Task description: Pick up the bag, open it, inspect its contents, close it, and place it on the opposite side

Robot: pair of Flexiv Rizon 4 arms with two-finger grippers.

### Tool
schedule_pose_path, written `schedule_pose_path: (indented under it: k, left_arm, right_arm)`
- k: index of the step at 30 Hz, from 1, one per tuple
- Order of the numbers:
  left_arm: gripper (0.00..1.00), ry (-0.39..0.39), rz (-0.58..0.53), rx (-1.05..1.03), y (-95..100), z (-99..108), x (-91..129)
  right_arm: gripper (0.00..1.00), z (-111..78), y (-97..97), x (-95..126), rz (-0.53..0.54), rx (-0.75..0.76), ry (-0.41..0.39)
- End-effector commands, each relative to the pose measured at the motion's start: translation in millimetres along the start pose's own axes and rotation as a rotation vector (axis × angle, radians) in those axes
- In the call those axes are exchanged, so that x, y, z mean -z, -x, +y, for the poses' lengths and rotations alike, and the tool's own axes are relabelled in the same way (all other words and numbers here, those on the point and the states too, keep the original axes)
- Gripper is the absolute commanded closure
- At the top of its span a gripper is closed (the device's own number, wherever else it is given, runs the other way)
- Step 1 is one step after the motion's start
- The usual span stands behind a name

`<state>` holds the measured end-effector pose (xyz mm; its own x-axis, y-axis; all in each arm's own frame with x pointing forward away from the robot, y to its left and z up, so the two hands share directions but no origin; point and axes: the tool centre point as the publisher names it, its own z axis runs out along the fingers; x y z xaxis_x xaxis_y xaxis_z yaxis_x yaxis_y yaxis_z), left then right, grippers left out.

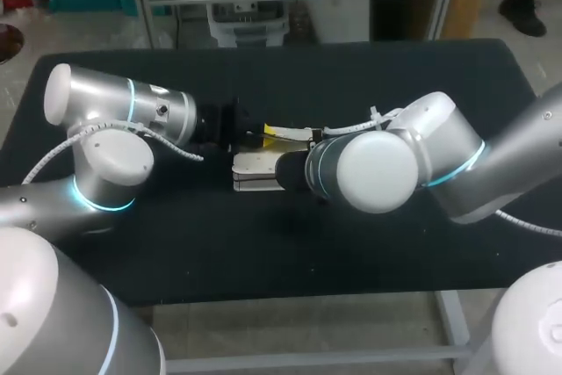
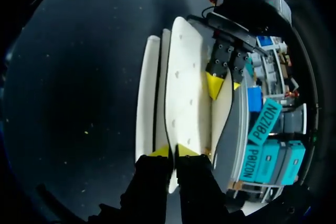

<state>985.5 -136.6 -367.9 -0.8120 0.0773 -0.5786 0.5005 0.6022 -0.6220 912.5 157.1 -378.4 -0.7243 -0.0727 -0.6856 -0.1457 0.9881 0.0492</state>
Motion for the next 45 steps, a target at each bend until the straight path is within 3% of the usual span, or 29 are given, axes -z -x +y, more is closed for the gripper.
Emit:
schedule_pose_path:
  k: [1, 3, 9, 13, 16, 21, 30, 45]
  left_arm:
    - [0.62, -0.024, -0.051, 0.009, -3.8, -3.0, 3.8]
    - [0.44, -0.033, -0.063, 0.008, 0.9, -5.1, 8.7]
    - [0.54, -0.055, -0.075, 0.002, 8.4, -12.0, 17.4]
    - [0.68, -0.064, -0.077, -0.006, 11.5, -15.7, 20.1]
    - [1.0, -0.063, -0.084, -0.012, 14.1, -16.4, 19.8]
    - [1.0, -0.111, -0.052, -0.012, 9.0, -16.1, 21.7]
    - [1.0, -0.107, 0.036, -0.076, -30.3, -17.4, 11.2]
    - [1.0, -0.106, 0.078, -0.088, -33.6, -7.5, 17.4]
  right_arm:
    - [1.0, -1.3, -3.9, -3.2, -0.197, -0.001, 0.01]
    - [1.0, -1.3, -3.9, -3.2, -0.197, -0.001, 0.01]
    - [1.0, -1.3, -3.9, -3.2, -0.197, -0.001, 0.01]
    - [1.0, -1.3, -3.9, -3.2, -0.197, -0.001, 0.01]
    - [1.0, -1.3, -3.9, -3.2, -0.197, -0.001, 0.01]
    - [1.0, -1.3, -3.9, -3.2, -0.197, -0.001, 0.01]
    - [1.0, -1.3, -3.9, -3.2, -0.197, -0.001, 0.01]
    - [1.0, -1.3, -3.9, -3.2, -0.197, -0.001, 0.01]
